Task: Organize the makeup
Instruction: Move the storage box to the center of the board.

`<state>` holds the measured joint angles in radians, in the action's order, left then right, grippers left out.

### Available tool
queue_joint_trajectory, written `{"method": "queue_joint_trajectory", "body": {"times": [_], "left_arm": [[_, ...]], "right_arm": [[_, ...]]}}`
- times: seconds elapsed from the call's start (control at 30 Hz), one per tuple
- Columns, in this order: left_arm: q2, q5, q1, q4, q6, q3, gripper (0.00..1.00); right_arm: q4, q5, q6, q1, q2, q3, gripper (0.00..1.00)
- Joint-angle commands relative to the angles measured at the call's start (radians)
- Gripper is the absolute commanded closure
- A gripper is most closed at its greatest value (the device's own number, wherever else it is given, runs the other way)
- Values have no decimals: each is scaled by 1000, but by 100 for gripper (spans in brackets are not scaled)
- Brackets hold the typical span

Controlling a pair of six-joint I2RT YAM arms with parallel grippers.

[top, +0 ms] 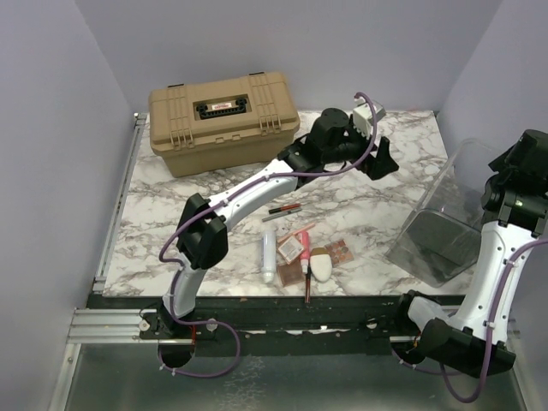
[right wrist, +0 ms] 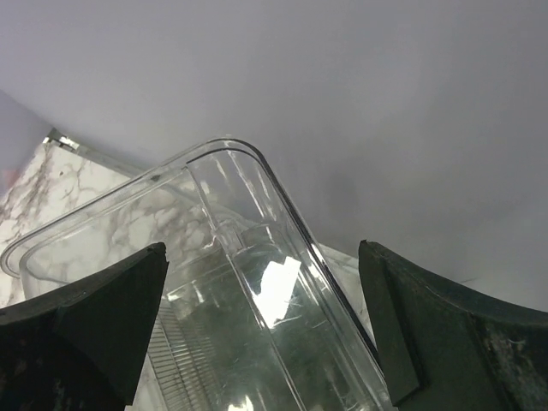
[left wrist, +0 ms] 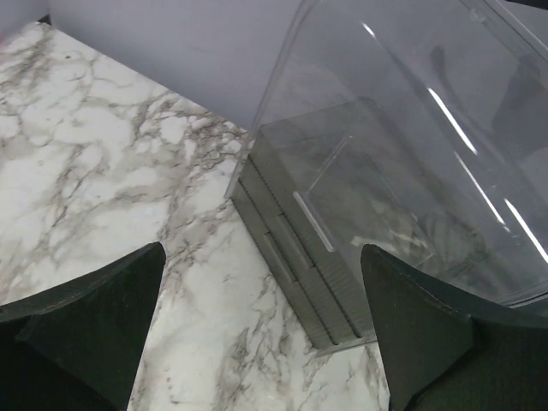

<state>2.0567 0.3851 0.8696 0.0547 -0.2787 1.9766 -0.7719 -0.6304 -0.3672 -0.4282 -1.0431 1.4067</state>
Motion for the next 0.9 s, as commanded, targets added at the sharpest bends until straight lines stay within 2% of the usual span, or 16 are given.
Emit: {"method": "queue_joint_trajectory", "body": {"times": [0.0,0.5,0.67,0.77,0.87], "left_arm": [[56,61,51,0,-38,76,1],[57,-7,69,-40,-80,40,1],[-39,-213,81,-162,-90,-132,2],[-95,-246,80,-259,-105,-234,1],[-132,-271,81,-289,-109,-282,1]], "right_arm": [[-24,77,-90,-25,18,-37,0],[47,367,-86,-28,89,-242,0],[66,441,-60,-28,86,-279,0],[85,508,-36,-27,81,-296,0],[104,595,-20,-28,70,-309,0]]}}
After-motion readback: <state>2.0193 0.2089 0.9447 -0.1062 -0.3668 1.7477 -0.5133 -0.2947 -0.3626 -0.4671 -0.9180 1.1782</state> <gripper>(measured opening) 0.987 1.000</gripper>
